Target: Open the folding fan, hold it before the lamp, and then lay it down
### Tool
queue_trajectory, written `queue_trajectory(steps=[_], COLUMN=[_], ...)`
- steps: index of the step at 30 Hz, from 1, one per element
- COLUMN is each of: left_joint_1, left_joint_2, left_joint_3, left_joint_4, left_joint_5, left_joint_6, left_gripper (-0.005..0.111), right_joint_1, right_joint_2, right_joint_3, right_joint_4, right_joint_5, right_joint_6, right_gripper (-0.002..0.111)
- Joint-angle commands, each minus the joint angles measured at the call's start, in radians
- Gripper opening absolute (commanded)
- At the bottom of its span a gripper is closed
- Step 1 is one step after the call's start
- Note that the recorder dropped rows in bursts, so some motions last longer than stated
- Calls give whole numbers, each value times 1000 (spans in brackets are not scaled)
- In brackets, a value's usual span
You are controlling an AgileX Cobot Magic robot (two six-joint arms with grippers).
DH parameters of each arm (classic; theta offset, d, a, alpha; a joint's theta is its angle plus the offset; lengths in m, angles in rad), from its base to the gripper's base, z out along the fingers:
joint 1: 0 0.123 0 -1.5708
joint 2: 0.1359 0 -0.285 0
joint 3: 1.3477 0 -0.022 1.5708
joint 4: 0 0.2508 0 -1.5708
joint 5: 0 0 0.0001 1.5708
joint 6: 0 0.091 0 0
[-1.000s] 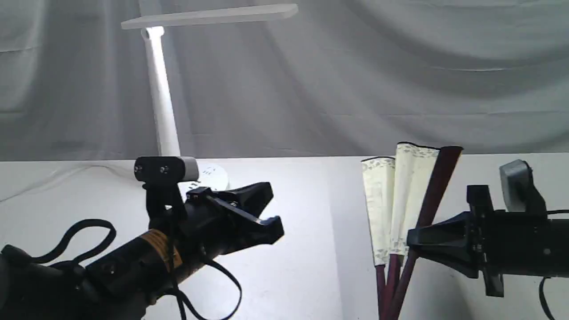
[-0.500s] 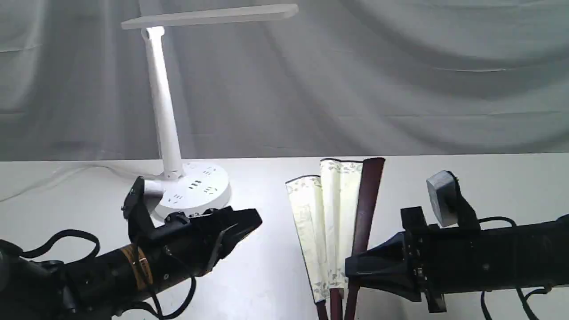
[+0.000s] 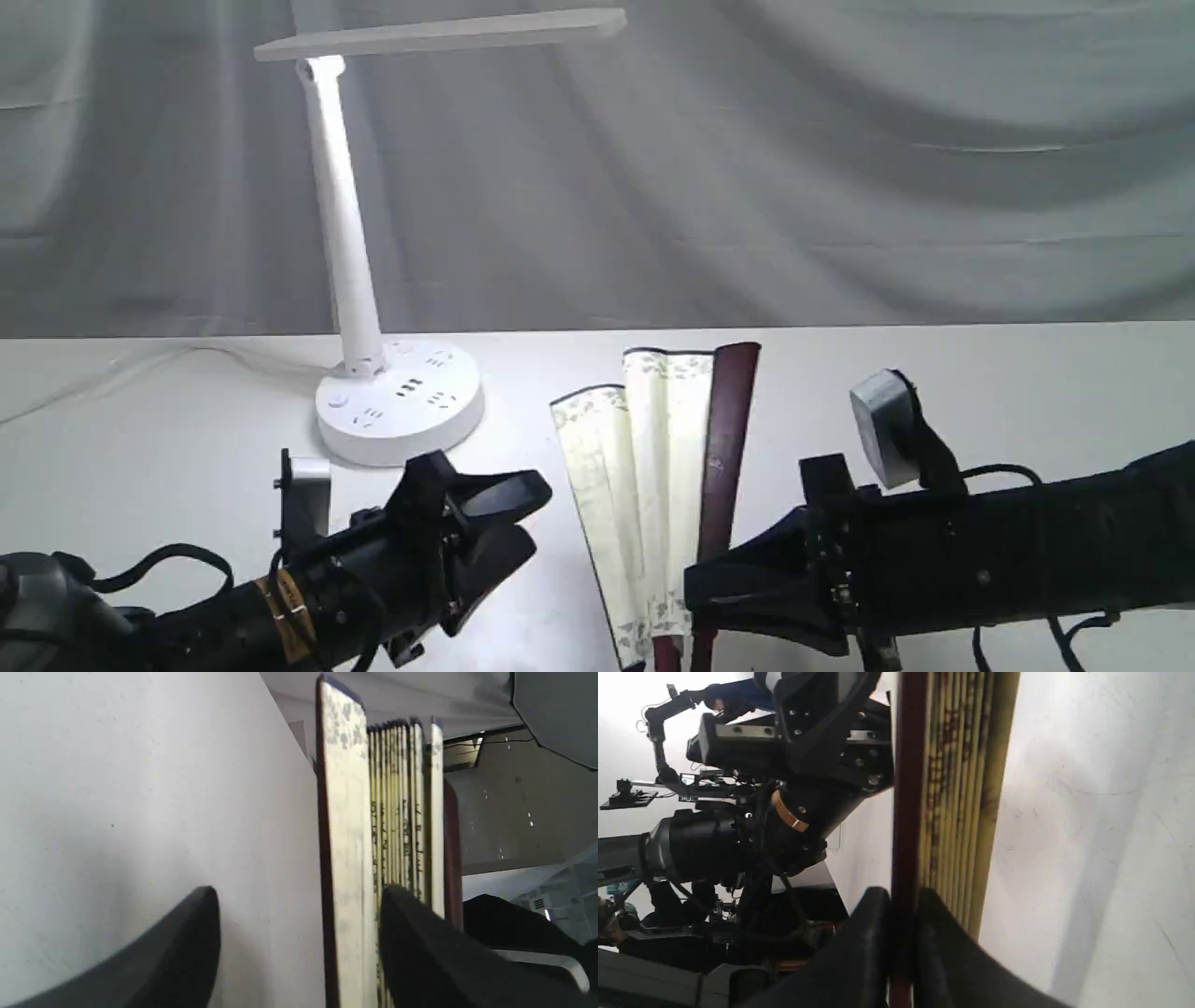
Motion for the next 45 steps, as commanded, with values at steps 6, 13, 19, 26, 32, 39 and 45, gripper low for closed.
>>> queue_trajectory(steps=[6,13,19,26,32,39,45], left_joint_1=[0,-2,-2,1,1,-13,-34], left_joint_2=[29,29,29,8,-56,-15,-15], left_joint_3=[3,3,3,3,3,-1,-89], left_joint_4=[41,43,42,53,19,13,65], left_joint_5=[-20,-20,-20,-20,-20,-20,-20], left_joint_6=[-41,-73,-117,-164,-78,-111,-111], left_gripper=[52,52,52,52,52,52,52], right_joint_1=[39,39,39,39,39,39,39], right_joint_2=[-13,-13,-13,-13,-13,-13,-13], right_joint_3=[1,1,1,1,1,1,1], right_joint_4=[75,69,65,65,67,69,66], right_joint_5=[18,18,18,18,18,18,18], right_joint_6=[-30,-30,-35,-39,-39,-39,-39], right_gripper=[0,0,0,0,0,0,0])
